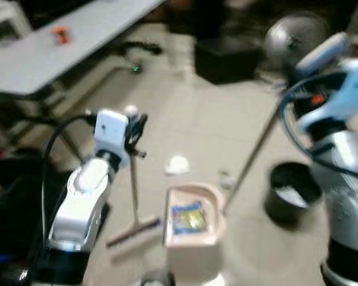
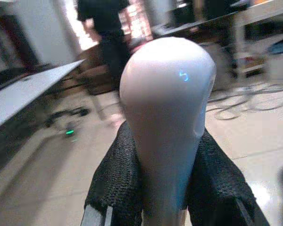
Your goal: Sweep floor
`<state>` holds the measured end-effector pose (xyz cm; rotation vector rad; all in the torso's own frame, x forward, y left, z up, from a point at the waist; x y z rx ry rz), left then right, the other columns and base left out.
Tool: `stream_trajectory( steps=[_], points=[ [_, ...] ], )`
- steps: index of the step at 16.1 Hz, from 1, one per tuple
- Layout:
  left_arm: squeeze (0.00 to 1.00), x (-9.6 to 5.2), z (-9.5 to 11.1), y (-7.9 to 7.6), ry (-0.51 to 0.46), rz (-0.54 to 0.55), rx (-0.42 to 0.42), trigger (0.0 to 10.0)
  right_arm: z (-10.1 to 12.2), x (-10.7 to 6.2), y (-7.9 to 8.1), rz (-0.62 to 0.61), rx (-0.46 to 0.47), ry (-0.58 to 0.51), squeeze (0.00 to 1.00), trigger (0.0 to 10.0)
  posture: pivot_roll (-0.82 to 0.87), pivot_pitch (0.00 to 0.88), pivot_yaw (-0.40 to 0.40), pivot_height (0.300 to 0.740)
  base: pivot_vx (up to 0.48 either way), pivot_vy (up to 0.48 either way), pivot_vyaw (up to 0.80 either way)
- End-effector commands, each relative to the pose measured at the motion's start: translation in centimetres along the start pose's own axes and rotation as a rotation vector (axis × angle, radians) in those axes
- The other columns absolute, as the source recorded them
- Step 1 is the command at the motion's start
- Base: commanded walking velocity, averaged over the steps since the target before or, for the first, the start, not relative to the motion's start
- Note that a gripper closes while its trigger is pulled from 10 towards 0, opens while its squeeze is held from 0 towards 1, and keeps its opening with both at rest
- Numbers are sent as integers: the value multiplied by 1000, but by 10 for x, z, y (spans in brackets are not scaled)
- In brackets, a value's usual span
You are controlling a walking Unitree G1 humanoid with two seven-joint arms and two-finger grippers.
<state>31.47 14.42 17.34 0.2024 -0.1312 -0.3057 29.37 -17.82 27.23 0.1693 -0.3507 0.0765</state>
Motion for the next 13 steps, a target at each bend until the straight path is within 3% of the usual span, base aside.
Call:
stream_trajectory(
  steps=[1, 8, 10, 13],
  points=[
    [0, -2, 3, 5, -4, 5, 17, 10000, 8, 1, 7, 18, 26, -25, 0, 10000, -62, 46, 131, 740, 0, -480, 0],
    [0, -4, 4, 5, 1, 2, 14, 10000, 19, 1, 1, -3, 12, -25, 0, 10000, -67, 39, 133, 740, 0, -480, 0],
    [0, -1, 4, 3, 13, -12, -65, 10000, 26, 3, 2, 4, 5, -34, 0, 10000, -71, 40, 133, 740, 0, 229, 0],
    [0, 1, 2, 9, 31, 30, -63, 10000, 34, 7, 1, 10, 1, -50, 0, 10000, -65, 40, 126, 740, 0, 455, 0]
  ],
)
Point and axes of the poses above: a point about 5 cm out from each wrist's last joint towards the gripper, its own x axis pointing out of the wrist towards the gripper, its own z axis along the axis of the wrist's last joint, y = z × x, the point moved 2 cm from there along x, pointing out of the wrist towards the gripper, and after that the axes turned 3 degrees about x, right-handed, at the moved point
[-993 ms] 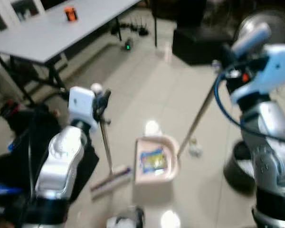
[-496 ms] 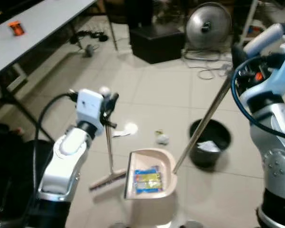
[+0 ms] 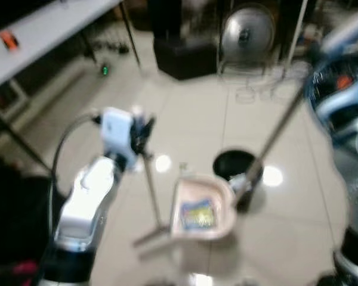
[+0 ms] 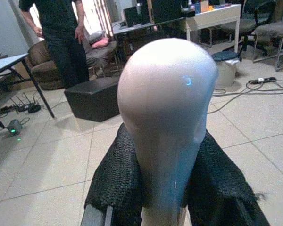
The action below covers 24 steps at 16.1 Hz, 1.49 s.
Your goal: Sweep floor
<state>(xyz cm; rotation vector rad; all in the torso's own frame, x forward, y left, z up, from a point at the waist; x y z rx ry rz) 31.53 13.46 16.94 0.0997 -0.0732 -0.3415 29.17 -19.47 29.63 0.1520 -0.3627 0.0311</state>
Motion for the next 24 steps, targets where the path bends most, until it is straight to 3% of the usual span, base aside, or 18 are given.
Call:
stream_trajectory(
  steps=[1, 8, 14, 24],
  points=[
    [0, -2, 5, 19, 10, 70, 52, 10000, 11, 2, 12, 46, 27, -41, 0, 10000, -65, 35, 124, 740, 0, 0, 0],
    [0, -3, 13, 16, -51, 59, 97, 10000, 20, 6, 4, 23, 32, -50, 0, 10000, -58, 29, 109, 740, 0, 0, 0],
    [0, -14, 12, 14, -70, 69, 104, 10000, 36, 14, -4, 11, 48, -87, 0, 10000, -56, 35, 88, 740, 378, 0, -529],
    [0, -10, 14, 13, -73, 38, 118, 10000, 49, 7, -32, -103, 46, -130, 0, 10000, -69, 34, 128, 740, 448, 0, 0]
  ],
)
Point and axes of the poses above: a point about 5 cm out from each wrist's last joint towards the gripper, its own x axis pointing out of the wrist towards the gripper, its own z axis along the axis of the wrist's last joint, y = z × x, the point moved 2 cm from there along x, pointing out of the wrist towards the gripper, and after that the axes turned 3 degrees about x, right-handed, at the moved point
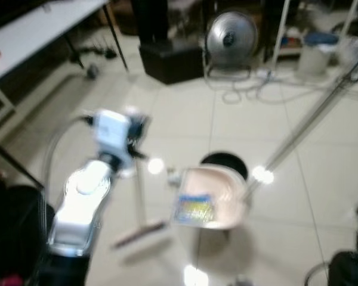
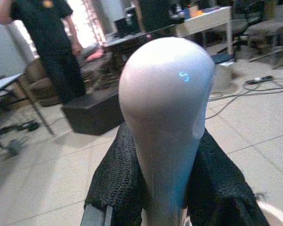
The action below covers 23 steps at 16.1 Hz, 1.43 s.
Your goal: Sweep floor
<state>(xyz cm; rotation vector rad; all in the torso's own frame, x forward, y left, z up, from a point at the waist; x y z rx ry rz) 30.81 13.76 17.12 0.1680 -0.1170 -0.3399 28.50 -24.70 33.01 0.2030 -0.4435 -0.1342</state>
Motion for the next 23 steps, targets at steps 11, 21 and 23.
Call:
stream_trajectory(
  steps=[11, 21, 23],
  points=[
    [0, 0, 6, 10, -44, 53, 18, 10000, 5, 1, 10, 60, -41, -21, 0, 10000, -80, 25, 105, 740, 452, 0, -309],
    [0, -21, -3, 29, -1, 205, 19, 10000, -5, 11, 11, 94, -126, -14, 0, 10000, -45, 43, 62, 740, 89, 0, 0],
    [0, -22, -3, 28, -3, 203, 27, 10000, -7, 13, 10, 95, -128, -29, 0, 10000, -39, 50, 62, 740, 0, 0, 0]
  ],
)
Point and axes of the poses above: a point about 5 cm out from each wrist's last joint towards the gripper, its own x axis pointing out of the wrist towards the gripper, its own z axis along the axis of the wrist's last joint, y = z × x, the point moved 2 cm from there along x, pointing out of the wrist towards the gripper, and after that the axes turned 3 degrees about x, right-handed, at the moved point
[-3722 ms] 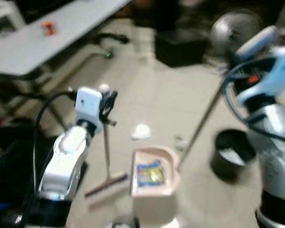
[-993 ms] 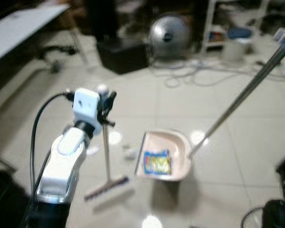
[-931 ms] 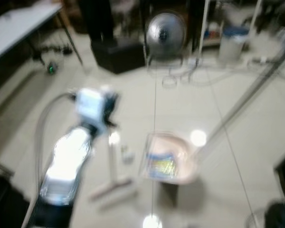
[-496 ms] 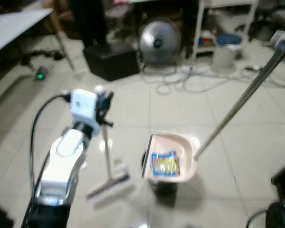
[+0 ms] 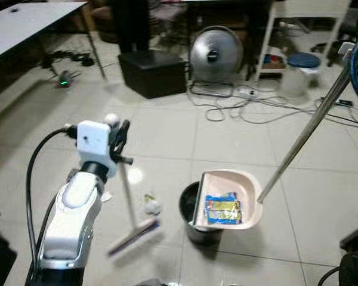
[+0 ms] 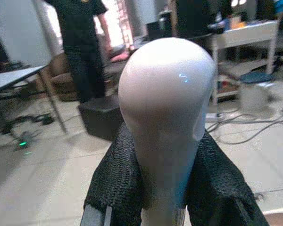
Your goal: Sweep floor
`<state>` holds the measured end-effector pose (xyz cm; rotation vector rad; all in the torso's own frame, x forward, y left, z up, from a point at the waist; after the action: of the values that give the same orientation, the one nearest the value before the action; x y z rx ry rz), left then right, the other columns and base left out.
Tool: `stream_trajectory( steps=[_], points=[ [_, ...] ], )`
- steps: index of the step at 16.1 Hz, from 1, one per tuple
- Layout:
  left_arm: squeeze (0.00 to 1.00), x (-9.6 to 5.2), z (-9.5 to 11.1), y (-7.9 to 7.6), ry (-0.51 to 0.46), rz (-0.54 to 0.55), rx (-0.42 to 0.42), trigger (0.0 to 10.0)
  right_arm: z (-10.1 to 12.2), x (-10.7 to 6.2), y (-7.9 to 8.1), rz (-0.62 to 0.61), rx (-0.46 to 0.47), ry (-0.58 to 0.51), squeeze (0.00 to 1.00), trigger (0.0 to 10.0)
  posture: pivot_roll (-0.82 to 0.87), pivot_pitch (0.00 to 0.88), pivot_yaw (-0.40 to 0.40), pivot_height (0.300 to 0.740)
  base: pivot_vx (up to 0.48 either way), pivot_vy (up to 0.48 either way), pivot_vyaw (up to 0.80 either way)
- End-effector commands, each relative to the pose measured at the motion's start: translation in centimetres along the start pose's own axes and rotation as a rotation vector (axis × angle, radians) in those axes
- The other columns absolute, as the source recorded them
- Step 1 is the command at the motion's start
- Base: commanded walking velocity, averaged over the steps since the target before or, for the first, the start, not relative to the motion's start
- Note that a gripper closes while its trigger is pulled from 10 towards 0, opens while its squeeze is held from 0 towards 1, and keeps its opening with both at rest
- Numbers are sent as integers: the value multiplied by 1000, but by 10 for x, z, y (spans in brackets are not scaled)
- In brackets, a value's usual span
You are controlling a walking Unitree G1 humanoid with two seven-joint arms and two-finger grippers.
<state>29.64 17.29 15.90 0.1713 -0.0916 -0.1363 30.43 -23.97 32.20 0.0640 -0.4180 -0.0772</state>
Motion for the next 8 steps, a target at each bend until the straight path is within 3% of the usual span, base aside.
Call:
stream_trajectory(
  steps=[1, 4, 5, 8],
  points=[
    [0, 1, 13, 2, -50, 7, 15, 10000, 8, 3, 6, 30, -17, -74, 0, 10000, -31, 52, 64, 740, 0, 0, 0],
    [0, 2, 15, 1, -57, 1, 22, 10000, 3, 11, 26, 99, -18, -112, 0, 10000, -29, 54, 68, 740, 0, 0, 0],
    [0, 1, 16, 1, -56, 1, 29, 10000, -2, 16, 42, 157, -15, -129, 0, 10000, -16, 59, 72, 740, 0, 0, 0],
    [0, 0, 16, 3, -54, 4, 37, 10000, -12, 19, 68, 263, -24, -143, 0, 10000, -11, 60, 78, 740, 0, 0, 0]
  ],
)
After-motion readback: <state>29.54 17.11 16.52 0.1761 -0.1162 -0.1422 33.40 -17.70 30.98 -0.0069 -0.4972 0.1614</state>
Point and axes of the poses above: a point about 5 cm out from each wrist's last joint towards the gripper, its own x axis pointing out of the wrist towards the gripper, its own z axis along the axis of the wrist's last joint, y = z × x, the point moved 2 cm from there along x, pointing out of the wrist towards the gripper, and after that the axes turned 3 degrees about x, right-handed, at the moved point
